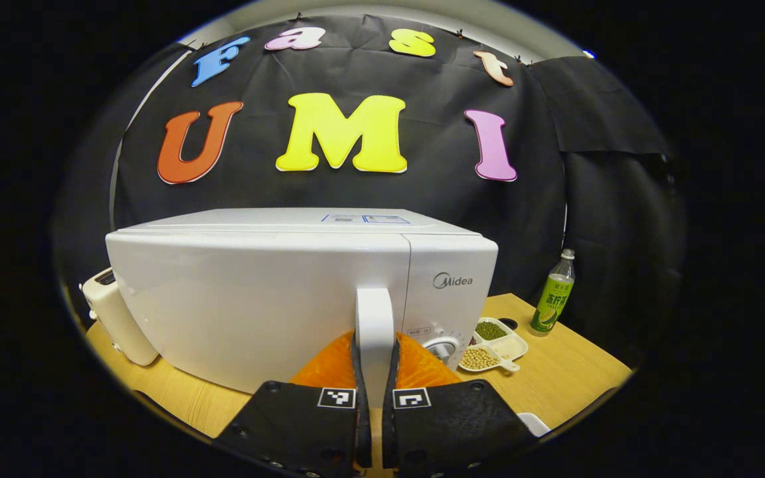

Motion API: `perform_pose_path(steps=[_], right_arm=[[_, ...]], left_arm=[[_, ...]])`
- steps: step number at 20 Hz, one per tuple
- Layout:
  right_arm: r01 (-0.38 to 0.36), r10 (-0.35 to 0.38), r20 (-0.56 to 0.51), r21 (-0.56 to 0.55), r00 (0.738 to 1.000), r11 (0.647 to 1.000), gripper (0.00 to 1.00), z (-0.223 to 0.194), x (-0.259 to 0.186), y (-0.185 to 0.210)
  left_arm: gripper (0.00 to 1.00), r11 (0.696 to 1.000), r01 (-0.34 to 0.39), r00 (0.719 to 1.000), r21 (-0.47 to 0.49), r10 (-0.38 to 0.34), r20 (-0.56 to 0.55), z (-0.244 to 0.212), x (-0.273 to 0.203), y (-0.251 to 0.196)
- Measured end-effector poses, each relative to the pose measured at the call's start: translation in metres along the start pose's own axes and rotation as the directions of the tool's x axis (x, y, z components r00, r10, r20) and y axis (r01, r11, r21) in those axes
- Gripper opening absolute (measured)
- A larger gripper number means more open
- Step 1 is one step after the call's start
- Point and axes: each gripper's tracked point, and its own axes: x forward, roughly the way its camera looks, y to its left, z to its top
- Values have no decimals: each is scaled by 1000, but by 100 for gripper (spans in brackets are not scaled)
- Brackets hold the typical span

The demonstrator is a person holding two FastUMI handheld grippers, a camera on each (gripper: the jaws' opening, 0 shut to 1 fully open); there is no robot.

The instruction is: Open the microwave oven with the left hand, put the food in, and close the microwave oven.

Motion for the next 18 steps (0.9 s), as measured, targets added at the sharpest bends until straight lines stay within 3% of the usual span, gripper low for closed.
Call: perform_pose_path(steps=[1,5,6,11,12,14,15,18], right_arm=[[-12,12,1,0,1000,1000,96,0,2,3],[-56,56,12,-18,998,998,100,4,5,19],[-74,74,17,-24,997,997,96,4,6,26],[-188,189,15,-22,982,982,100,-1,11,71],[-212,213,15,-22,977,977,96,-2,12,81],[-262,262,13,-18,965,965,100,-3,10,103],[-288,288,14,-16,958,958,100,-3,7,114],[-343,344,18,-17,939,939,100,-5,-1,138]], left_arm=[[6,1000,6,1000,3,-6,-5,-1,-2,-1],[6,999,38,999,30,-39,16,-5,-35,-1],[6,998,49,999,39,-49,10,-11,-46,1],[6,994,97,995,58,-98,6,-25,-113,18],[6,993,96,995,64,-96,2,-28,-126,24],[8,994,86,996,73,-85,-7,-34,-151,36],[16,995,77,997,65,-76,-12,-36,-163,43],[23,998,-14,1000,65,15,-15,-45,-197,86]])
